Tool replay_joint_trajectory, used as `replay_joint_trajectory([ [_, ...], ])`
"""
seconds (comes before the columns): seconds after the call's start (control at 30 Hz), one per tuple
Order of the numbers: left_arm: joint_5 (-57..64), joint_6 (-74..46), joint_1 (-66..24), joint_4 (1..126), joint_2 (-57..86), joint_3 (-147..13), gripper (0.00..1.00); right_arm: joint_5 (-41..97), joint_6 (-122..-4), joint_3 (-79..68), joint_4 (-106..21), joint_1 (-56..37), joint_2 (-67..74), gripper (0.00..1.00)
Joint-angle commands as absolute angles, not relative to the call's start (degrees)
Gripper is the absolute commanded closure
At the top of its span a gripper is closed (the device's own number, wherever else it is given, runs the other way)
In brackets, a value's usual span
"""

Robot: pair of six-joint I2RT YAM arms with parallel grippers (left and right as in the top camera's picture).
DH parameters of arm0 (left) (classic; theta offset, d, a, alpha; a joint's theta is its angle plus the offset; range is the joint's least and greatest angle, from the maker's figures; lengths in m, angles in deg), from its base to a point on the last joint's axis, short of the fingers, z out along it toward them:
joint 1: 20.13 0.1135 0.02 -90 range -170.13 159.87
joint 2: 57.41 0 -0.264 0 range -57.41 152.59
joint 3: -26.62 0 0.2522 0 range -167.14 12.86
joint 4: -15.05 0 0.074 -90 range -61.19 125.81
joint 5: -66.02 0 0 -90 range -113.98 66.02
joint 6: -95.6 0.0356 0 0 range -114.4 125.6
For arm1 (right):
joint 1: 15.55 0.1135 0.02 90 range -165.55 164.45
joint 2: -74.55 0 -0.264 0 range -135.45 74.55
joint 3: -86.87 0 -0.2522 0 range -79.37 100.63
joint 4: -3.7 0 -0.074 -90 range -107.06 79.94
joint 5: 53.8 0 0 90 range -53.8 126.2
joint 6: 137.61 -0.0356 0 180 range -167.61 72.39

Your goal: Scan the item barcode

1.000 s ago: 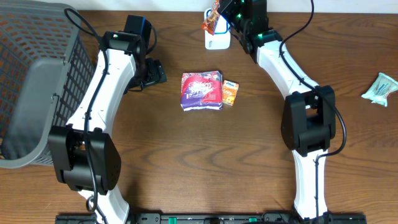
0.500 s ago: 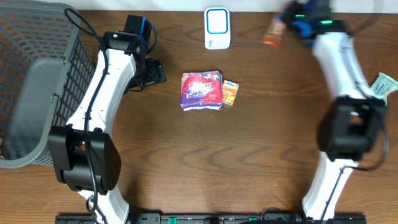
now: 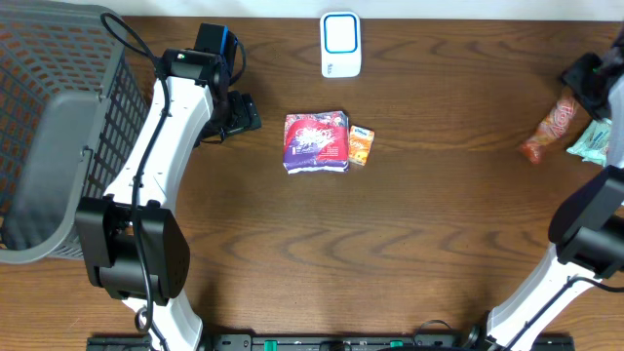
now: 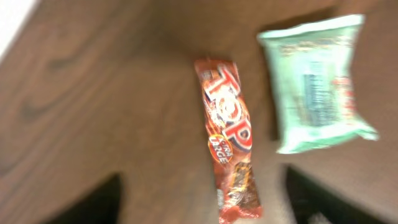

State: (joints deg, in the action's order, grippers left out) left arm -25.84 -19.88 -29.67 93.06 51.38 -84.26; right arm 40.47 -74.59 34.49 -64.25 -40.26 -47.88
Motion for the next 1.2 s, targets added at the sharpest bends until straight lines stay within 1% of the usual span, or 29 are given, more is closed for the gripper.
replay_joint_trajectory([
  [0.0, -26.59, -19.55, -29.41, 93.26, 50.73, -84.18, 0.02, 42.66, -73.24, 34.8, -65.96, -41.68, -48.97, 0.01],
  [0.1, -26.59, -19.55, -29.41, 93.26, 50.73, -84.18, 0.02, 38.33, -73.21, 34.8, -66.96, -41.7, -49.34, 0.01],
  [0.23, -26.59, -19.55, -29.41, 93.26, 50.73, -84.18, 0.02, 26.81, -73.19, 34.78, -68.08, -40.39, -49.34, 0.01],
  [0.4, -26.59, -19.55, -29.41, 93.26, 50.73, -84.18, 0.02, 12.67, -73.17, 34.78, -71.66, -36.79, -49.34, 0.12],
  [0.47, -26.59, -19.55, -29.41, 93.26, 50.73, -84.18, 0.02, 10.7, -72.95, 34.78, -74.61, -34.47, -49.34, 0.17],
  [0.53, -26.59, -19.55, -29.41, 93.26, 50.73, -84.18, 0.02, 10.83, -70.96, 34.67, -77.65, -31.72, -49.34, 0.18],
  [0.57, -26.59, -19.55, -29.41, 93.26, 50.73, -84.18, 0.02, 10.83, -69.26, 34.34, -78.79, -30.1, -49.34, 0.18],
  [0.6, -26.59, -19.55, -29.41, 93.26, 50.73, -84.18, 0.02, 10.85, -67.25, 33.84, -79.84, -28.26, -49.34, 0.14],
  [0.63, -26.59, -19.55, -29.41, 93.26, 50.73, -84.18, 0.02, 11.03, -65.19, 33.16, -80.56, -26.38, -49.34, 0.02],
  [0.67, -26.59, -19.55, -29.41, 93.26, 50.73, -84.18, 0.02, 11.79, -63.51, 32.02, -80.71, -24.13, -49.34, 0.01],
  [0.77, -26.59, -19.55, -29.41, 93.26, 50.73, -84.18, 0.02, 14.92, -63.2, 28.26, -79.82, -18.51, -49.34, 0.01],
  [0.93, -26.59, -19.55, -29.41, 93.26, 50.73, -84.18, 0.02, 15.09, -63.47, 22.17, -74.13, -11.28, -49.34, 0.01],
  [1.0, -26.59, -19.55, -29.41, 93.26, 50.73, -84.18, 0.02, 15.07, -65.5, 20.7, -71.86, -8.85, -49.34, 0.06],
  [1.03, -26.59, -19.55, -29.41, 93.26, 50.73, -84.18, 0.02, 15.05, -67.25, 20.11, -70.79, -7.87, -49.34, 0.13],
  [1.17, -26.59, -19.55, -29.41, 93.26, 50.73, -84.18, 0.02, 15.03, -74.53, 18.52, -67.9, -4.22, -49.34, 0.34],
])
